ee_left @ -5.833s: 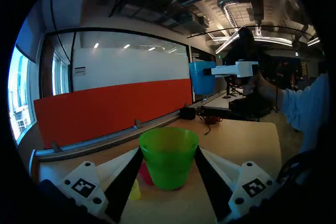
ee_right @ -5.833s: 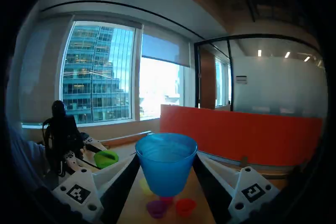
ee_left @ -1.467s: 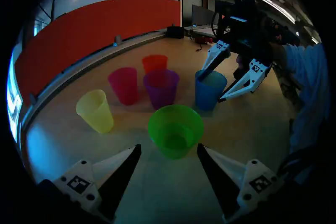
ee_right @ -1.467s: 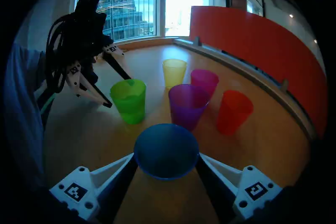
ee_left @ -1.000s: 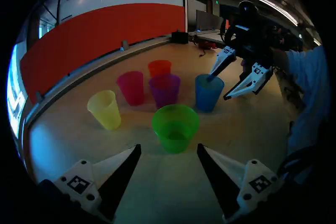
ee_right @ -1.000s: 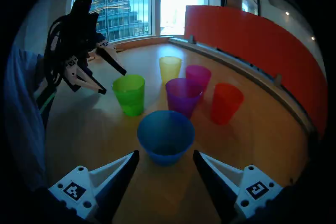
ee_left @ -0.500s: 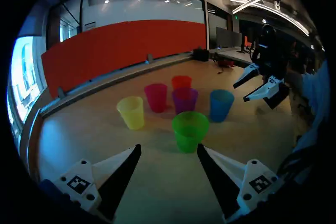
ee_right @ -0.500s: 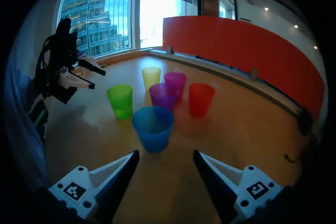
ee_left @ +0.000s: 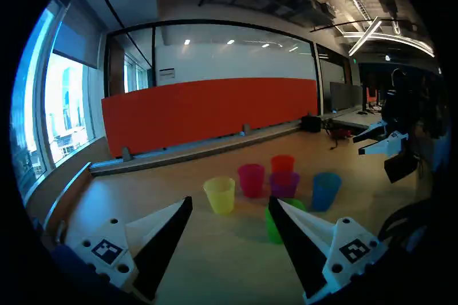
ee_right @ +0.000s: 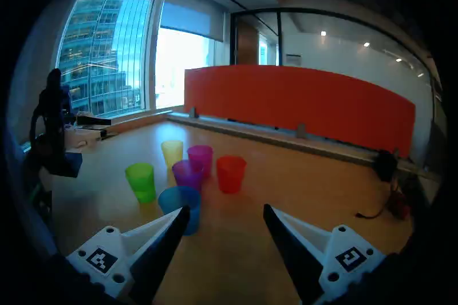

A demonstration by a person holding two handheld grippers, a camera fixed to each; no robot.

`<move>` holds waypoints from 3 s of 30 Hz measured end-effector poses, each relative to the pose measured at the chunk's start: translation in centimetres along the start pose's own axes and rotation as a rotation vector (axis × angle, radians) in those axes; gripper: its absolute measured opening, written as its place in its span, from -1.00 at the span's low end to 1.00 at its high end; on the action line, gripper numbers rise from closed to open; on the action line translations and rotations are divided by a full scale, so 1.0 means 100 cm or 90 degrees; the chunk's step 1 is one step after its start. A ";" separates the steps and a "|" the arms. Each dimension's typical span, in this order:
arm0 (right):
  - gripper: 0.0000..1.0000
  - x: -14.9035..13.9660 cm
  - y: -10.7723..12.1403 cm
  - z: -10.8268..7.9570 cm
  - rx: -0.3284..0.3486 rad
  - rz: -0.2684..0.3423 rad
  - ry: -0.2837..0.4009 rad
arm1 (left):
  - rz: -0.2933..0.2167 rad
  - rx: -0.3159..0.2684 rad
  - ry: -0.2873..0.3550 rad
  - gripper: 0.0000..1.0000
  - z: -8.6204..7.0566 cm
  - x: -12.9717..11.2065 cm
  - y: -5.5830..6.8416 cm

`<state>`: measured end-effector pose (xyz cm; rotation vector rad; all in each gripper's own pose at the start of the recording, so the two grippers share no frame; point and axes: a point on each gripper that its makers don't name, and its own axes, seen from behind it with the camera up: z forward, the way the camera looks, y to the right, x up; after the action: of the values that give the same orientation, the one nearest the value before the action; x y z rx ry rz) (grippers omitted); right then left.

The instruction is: Pour water

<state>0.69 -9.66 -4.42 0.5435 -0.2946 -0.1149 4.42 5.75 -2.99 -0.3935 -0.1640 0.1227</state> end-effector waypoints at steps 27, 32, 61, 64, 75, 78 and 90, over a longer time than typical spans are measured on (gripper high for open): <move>0.98 0.059 0.089 -0.038 -0.300 0.051 0.188 | -0.055 0.166 0.144 0.98 -0.023 0.046 -0.031; 0.98 0.067 0.102 -0.048 -0.348 0.061 0.213 | -0.069 0.193 0.157 0.98 -0.025 0.050 -0.038; 0.98 0.057 0.108 -0.057 -0.384 0.074 0.234 | -0.059 0.242 0.133 0.98 0.011 -0.001 -0.051; 0.98 0.056 0.108 -0.058 -0.384 0.078 0.235 | -0.057 0.242 0.129 0.98 0.013 -0.009 -0.051; 0.98 0.051 0.114 -0.066 -0.399 0.091 0.231 | -0.059 0.240 0.115 0.98 0.018 -0.034 -0.052; 0.98 0.051 0.112 -0.068 -0.398 0.092 0.232 | -0.061 0.242 0.113 0.98 0.016 -0.037 -0.054; 0.98 0.052 0.111 -0.069 -0.400 0.091 0.232 | -0.073 0.238 0.113 0.98 0.016 -0.046 -0.057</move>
<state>8.05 2.19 -2.98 -0.0857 0.0654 0.0329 0.15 0.43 0.12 -0.0204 0.0130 0.0034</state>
